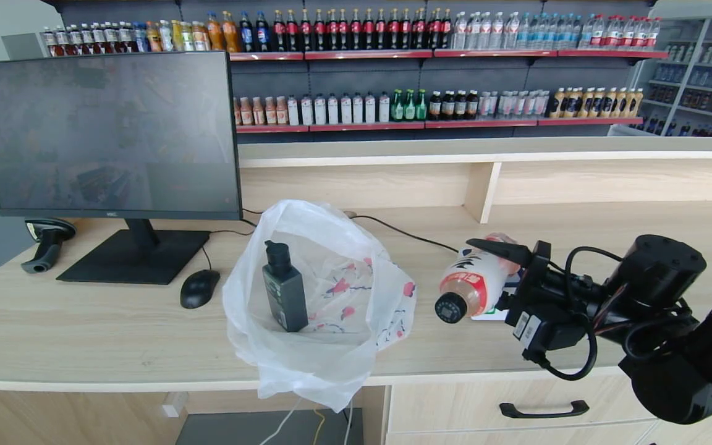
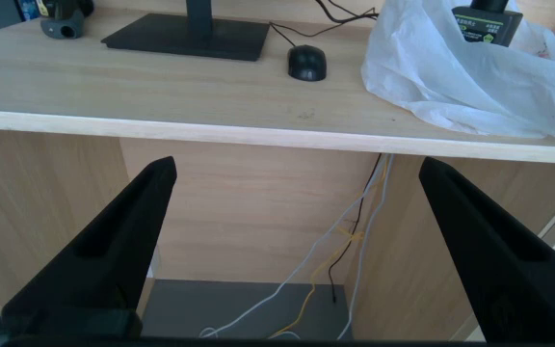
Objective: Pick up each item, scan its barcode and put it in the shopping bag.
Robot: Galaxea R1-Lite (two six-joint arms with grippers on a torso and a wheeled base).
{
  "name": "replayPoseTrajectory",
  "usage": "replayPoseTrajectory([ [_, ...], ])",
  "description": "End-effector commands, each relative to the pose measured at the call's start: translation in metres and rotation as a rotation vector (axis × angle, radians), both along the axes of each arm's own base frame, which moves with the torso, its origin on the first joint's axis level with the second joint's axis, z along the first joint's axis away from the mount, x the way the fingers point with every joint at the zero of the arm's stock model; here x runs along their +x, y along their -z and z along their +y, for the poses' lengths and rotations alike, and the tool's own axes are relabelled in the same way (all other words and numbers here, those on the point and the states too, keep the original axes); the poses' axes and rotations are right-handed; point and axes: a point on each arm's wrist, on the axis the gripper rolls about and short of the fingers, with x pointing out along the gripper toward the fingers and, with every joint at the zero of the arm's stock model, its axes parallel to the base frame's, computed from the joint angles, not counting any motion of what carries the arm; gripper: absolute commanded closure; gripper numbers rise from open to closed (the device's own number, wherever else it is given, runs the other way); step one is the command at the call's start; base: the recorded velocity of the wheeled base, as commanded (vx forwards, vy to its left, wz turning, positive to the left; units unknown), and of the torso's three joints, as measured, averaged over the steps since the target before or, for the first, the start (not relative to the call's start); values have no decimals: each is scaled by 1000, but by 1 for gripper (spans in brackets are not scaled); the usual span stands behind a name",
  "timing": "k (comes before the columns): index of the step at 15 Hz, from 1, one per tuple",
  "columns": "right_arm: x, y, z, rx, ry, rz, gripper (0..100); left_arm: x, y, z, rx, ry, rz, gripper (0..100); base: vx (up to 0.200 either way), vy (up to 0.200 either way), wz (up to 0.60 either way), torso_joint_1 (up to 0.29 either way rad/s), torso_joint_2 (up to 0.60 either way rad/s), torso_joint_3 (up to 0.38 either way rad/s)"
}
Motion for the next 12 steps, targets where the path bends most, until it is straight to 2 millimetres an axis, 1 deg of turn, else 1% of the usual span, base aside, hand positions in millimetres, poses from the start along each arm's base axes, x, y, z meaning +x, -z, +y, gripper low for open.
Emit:
replayPoseTrajectory([
  [1,-2,-5,0,8,-3,-7,100,0,0,0,-1,0,0,0,0,0,0,0,0,0],
  [6,-20,-35,-2,83,-22,-22,100,0,0,0,-1,0,0,0,0,0,0,0,0,0],
  [9,-28,-47,-3,130,-36,-1,100,0,0,0,-1,0,0,0,0,0,0,0,0,0],
  [10,-33,-49,-4,137,-38,6,100,0,0,0,-1,0,0,0,0,0,0,0,0,0],
  [12,-47,-60,-7,171,-49,11,100,0,0,0,-1,0,0,0,0,0,0,0,0,0],
])
